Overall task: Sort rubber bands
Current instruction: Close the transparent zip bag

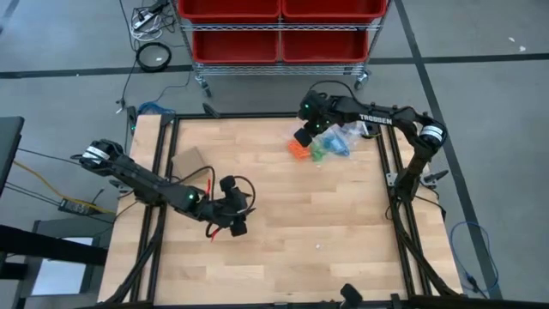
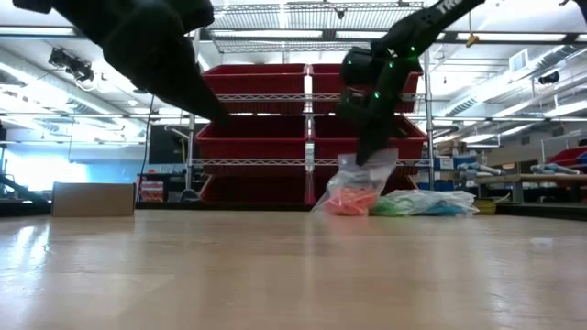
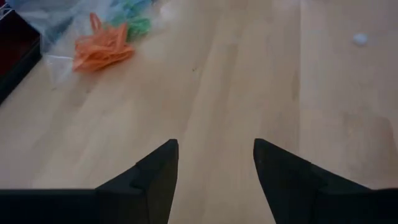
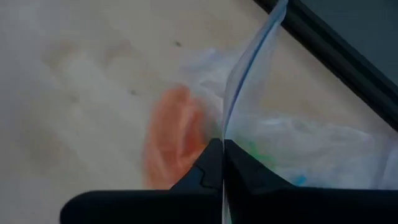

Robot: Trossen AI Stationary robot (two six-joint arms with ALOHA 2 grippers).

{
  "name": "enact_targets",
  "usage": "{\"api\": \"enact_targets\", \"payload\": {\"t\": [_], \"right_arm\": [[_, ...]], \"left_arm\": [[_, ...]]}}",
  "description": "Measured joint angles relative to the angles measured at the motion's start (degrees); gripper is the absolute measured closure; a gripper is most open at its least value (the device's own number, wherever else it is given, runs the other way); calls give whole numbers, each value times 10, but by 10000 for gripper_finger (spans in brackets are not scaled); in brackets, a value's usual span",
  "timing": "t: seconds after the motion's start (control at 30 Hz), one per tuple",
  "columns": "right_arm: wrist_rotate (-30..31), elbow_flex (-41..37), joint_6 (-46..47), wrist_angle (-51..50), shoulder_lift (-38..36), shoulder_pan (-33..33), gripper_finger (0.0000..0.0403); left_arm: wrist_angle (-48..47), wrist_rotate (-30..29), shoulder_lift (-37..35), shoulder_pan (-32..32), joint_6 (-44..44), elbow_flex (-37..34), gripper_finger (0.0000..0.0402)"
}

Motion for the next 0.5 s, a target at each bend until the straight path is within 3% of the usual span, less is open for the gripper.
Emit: {"api": "enact_targets", "payload": {"t": [0.17, 0.37, 0.5], "right_arm": [[63, -16, -12, 1, 0, -9, 365], [71, -17, -15, 3, -13, 2, 258], [91, -17, -28, 3, -65, 19, 198]], "left_arm": [[20, 4, 0, 0, -1, -7, 184], [44, 4, 0, 1, 8, -7, 184], [50, -22, -9, 1, 40, -7, 184]]}}
